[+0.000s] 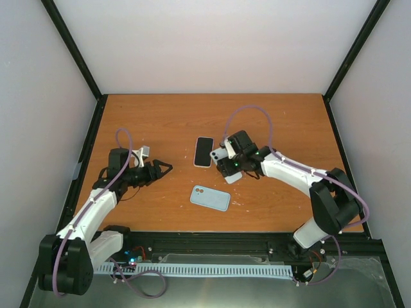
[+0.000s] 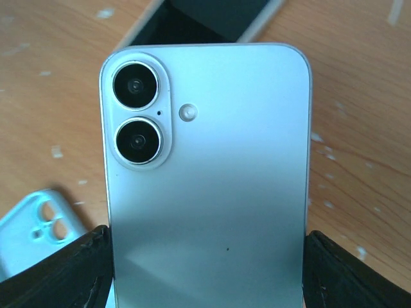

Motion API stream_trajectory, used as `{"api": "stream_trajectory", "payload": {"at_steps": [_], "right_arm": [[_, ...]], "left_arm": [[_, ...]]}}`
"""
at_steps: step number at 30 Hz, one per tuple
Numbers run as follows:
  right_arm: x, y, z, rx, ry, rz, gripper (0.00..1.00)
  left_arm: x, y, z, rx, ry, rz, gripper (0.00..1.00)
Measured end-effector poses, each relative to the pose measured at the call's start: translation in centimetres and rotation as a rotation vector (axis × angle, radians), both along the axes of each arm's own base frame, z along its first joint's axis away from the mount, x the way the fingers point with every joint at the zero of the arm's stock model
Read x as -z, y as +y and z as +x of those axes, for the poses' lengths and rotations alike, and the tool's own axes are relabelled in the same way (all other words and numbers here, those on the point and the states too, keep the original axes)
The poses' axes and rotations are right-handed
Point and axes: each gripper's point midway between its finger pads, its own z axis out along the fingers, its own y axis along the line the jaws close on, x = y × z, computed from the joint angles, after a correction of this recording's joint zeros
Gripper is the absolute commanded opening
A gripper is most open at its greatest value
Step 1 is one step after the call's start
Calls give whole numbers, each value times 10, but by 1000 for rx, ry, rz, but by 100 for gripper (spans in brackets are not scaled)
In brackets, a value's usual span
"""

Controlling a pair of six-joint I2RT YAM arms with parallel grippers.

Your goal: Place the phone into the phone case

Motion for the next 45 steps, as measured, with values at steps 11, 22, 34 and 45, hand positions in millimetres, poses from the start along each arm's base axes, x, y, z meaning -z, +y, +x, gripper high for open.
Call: {"api": "stream_trajectory", "payload": {"at_steps": [11, 22, 34, 45], "right_arm": [[-47, 78, -68, -376, -167, 61, 58], [-55, 112, -108, -546, -228, 43, 57], [-73, 145, -115, -610, -280, 55, 56], [-65, 147, -112, -606, -291, 15, 84]], "left_arm": [[-25, -17, 4, 112, -24, -89, 61], [-40, -32, -6, 231, -46, -179, 54], [-39, -38, -12, 293, -35, -232, 34], [-34, -39, -14, 305, -19, -239, 0]]}}
